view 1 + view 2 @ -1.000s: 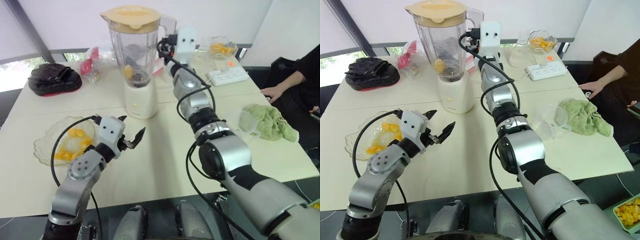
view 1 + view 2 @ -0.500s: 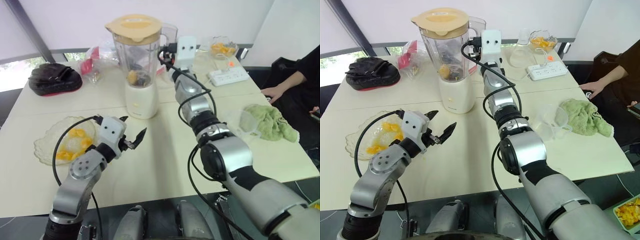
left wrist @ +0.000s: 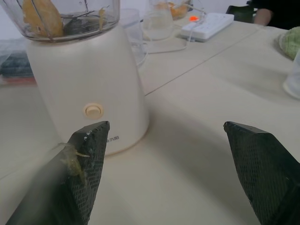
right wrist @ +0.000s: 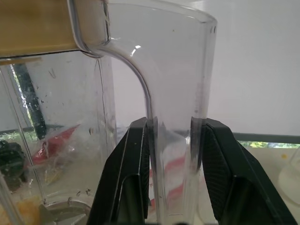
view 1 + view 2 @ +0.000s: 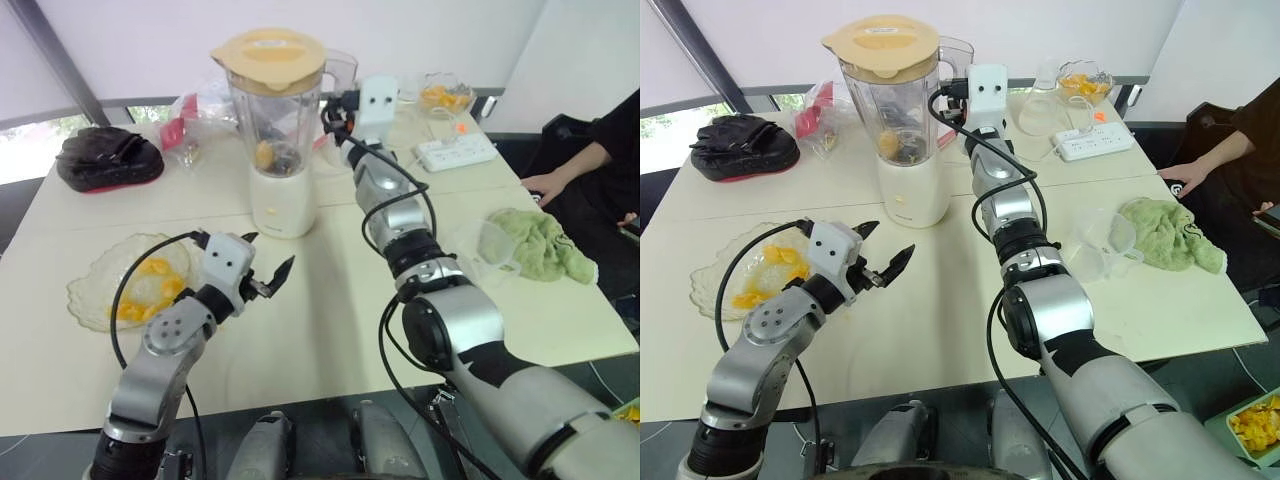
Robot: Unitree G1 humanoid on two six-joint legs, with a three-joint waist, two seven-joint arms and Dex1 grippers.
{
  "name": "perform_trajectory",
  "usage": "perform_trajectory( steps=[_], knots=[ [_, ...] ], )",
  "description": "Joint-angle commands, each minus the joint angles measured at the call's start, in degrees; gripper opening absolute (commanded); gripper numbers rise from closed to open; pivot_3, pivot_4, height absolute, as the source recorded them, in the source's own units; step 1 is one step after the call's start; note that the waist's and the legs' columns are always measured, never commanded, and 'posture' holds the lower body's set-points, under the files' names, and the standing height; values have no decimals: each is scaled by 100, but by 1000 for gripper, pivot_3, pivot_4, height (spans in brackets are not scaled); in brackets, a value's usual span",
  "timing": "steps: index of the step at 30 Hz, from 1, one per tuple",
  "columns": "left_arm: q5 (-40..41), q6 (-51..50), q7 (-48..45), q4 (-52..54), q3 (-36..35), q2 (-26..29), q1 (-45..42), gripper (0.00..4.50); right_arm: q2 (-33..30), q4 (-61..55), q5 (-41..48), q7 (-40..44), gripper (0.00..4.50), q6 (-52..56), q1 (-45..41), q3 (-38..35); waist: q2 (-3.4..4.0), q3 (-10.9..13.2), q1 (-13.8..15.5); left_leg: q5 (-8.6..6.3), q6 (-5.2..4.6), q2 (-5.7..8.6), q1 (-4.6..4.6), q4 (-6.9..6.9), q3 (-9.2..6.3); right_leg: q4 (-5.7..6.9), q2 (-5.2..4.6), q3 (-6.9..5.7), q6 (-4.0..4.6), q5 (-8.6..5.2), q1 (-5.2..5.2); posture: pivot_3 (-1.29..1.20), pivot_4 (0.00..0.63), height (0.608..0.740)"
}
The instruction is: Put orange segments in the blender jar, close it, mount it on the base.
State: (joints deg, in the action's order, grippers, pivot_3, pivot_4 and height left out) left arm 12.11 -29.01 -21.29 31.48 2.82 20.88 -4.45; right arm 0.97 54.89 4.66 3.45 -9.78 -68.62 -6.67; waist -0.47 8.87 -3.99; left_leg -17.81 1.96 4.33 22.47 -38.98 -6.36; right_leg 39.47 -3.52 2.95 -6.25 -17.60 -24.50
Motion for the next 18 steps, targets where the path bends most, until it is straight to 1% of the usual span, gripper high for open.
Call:
perform_trajectory(
  steps=[1,2,3,5,13,16,18],
  knots=[
    [-41,165,-23,60,39,-17,-114,4118,-32,-242,-79,77,2721,37,7,116,0,0,-1,0,0,0,0,0,0,0,0,0,0,0,0,0,150,740],
    [-42,172,-25,48,44,-17,-128,4118,-43,-253,-94,69,3184,47,14,134,0,0,-1,0,0,0,0,0,0,0,0,0,0,0,0,0,150,740],
    [-40,179,-30,35,51,-16,-146,4118,-59,-273,-118,67,3914,58,27,157,1,0,-1,0,0,0,0,1,0,0,0,0,0,0,-1,0,150,740],
    [-39,189,-35,16,60,-14,-167,4118,-78,-306,-147,65,4437,73,47,179,1,1,-1,0,0,0,0,1,0,0,0,0,0,0,-1,0,150,740],
    [-50,229,-50,-12,98,-16,-172,4118,-146,-610,-227,46,4437,206,237,251,1,1,0,0,0,-1,0,1,1,0,0,0,0,0,-1,0,150,740],
    [-50,233,-49,-16,105,-25,-177,4118,-175,-1060,-241,107,4437,387,557,297,1,1,5,0,0,-1,0,0,0,0,0,0,0,0,0,0,150,740],
    [-44,225,-41,-8,98,-36,-175,4118,-213,-1615,-224,207,4437,608,958,355,1,1,12,0,0,-1,0,-1,0,-1,0,0,0,0,1,0,150,740]
  ],
)
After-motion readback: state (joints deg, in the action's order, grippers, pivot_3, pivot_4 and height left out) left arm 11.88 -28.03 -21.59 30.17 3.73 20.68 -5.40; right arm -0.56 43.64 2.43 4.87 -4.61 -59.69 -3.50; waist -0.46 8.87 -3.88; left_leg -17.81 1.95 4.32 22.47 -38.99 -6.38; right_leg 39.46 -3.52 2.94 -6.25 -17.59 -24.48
